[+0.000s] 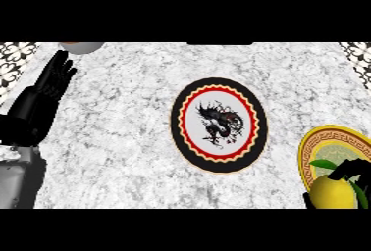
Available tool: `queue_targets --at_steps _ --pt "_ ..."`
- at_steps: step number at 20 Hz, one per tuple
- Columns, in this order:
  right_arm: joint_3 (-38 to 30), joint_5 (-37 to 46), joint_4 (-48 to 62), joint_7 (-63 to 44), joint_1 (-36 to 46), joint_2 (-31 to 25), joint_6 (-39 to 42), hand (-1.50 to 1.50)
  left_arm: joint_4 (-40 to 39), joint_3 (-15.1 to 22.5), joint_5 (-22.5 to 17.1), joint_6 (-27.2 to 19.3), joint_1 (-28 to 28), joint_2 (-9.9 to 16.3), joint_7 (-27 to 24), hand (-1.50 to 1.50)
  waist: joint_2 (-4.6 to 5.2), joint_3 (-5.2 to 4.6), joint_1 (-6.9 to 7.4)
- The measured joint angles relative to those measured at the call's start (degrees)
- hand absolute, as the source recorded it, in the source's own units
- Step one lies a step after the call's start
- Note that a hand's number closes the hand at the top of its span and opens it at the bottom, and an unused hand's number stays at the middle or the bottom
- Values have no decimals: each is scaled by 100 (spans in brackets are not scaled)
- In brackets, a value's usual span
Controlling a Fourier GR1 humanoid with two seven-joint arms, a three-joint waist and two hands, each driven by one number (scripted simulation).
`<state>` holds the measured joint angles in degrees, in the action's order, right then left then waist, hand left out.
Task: Pick the lemon from the plate and place it in the plate
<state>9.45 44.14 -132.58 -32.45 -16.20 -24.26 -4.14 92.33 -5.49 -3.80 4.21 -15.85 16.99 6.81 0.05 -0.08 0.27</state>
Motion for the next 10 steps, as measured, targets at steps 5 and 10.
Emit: queue_targets --at_steps 5,10 --pt "607 380 330 -886 1461 490 473 150 74 72 101 -47 9 -93 59 0 4 0 40" --pt "841 548 1428 -1219 2749 1204 547 150 -138 12 84 33 -87 -111 -51 0 11 2 56"
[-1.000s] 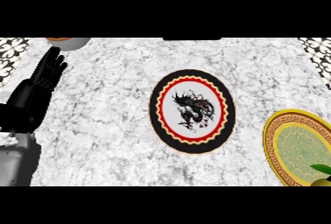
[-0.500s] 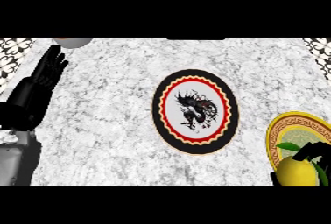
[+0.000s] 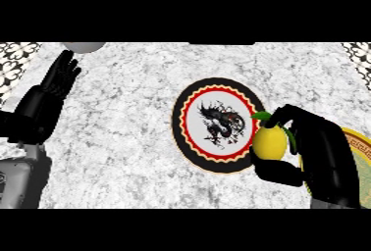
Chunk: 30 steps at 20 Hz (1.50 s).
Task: Pick the lemon from the plate and place it in the plate
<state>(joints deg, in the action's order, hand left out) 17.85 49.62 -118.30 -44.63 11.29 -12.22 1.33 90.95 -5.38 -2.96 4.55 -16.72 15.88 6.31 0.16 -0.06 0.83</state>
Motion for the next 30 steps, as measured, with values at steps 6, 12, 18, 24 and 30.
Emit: queue_targets --at_steps 6,12,18,24,30 --pt "-95 264 1888 52 1220 754 -366 150 106 -26 0 56 37 -2 45 0 2 4 11" --pt "-366 475 3775 428 2112 1063 -867 150 98 -37 65 25 -28 -48 133 0 5 5 2" --pt "-633 66 5442 862 2670 1178 -1677 -150 283 -37 64 74 56 -61 201 0 13 8 41" --pt "-527 -958 6741 1384 3147 1211 -2577 -150 73 -28 145 86 -63 -110 74 0 30 10 77" --pt "-468 -1967 7297 2218 3531 1219 -3608 -150 13 -97 51 201 -92 -81 33 0 41 12 136"
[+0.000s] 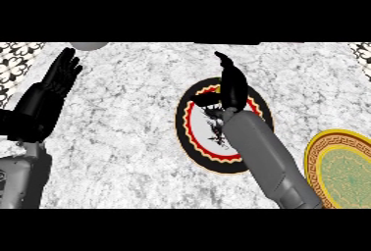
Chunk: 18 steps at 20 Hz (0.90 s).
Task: Pick the lemon from the plate and place it in the plate
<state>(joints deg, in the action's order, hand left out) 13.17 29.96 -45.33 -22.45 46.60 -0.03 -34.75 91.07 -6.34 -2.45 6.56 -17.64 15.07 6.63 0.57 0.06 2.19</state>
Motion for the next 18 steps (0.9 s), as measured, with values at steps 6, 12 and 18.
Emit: queue_targets --at_steps 6,12,18 --pt "-323 -915 -280 789 -32 2 -511 -150 -139 -22 77 -71 -43 -52 -62 0 -23 -1 -96" --pt "-661 -1345 -1319 1069 -805 -189 -443 -150 75 -115 44 -30 150 16 42 0 -68 -4 -223" --pt "-930 -1833 -2831 1274 -2111 -735 5 -150 180 -117 101 -82 251 -23 123 0 -84 -5 -295"
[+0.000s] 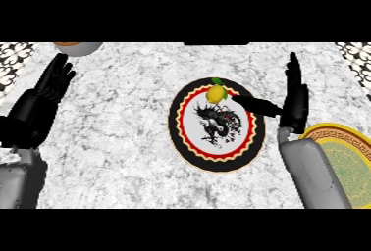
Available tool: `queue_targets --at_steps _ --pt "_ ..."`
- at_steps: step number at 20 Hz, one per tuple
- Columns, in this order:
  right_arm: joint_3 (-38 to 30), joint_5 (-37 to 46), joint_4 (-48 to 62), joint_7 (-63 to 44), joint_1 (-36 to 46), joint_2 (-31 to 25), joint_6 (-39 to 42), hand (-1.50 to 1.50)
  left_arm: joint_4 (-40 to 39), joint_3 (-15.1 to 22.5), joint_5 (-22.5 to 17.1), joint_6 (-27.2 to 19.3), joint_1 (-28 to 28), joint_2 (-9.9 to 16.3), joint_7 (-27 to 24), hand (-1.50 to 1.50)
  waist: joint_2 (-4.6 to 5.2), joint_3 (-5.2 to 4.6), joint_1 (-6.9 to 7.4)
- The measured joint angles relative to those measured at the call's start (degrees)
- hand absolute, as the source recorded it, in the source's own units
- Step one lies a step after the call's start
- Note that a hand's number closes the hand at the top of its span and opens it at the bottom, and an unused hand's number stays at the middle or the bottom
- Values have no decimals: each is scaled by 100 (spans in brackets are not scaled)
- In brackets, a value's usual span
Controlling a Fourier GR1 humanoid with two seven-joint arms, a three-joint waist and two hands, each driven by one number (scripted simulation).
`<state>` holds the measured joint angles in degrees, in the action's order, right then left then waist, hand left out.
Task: Pick the lemon from the plate and place it in the plate
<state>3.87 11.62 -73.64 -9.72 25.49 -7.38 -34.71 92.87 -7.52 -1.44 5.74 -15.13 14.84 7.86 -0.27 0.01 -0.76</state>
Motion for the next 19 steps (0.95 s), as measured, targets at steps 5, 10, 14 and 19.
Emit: queue_targets --at_steps 5,10,14,19 --pt "-255 -431 -1150 251 -1122 -492 575 -150 -29 -19 21 25 33 -28 -83 0 6 0 0" --pt "-636 -860 -1826 629 -2083 -886 1193 -150 -27 -34 10 73 41 -56 -112 0 13 -1 16" --pt "-1041 -1191 -2118 909 -2618 -1133 1678 -150 35 -55 17 53 -69 -59 40 0 17 -1 26" --pt "-1467 -1317 -2285 1191 -3063 -1236 2083 -150 160 -73 46 99 60 -83 20 0 20 0 44"
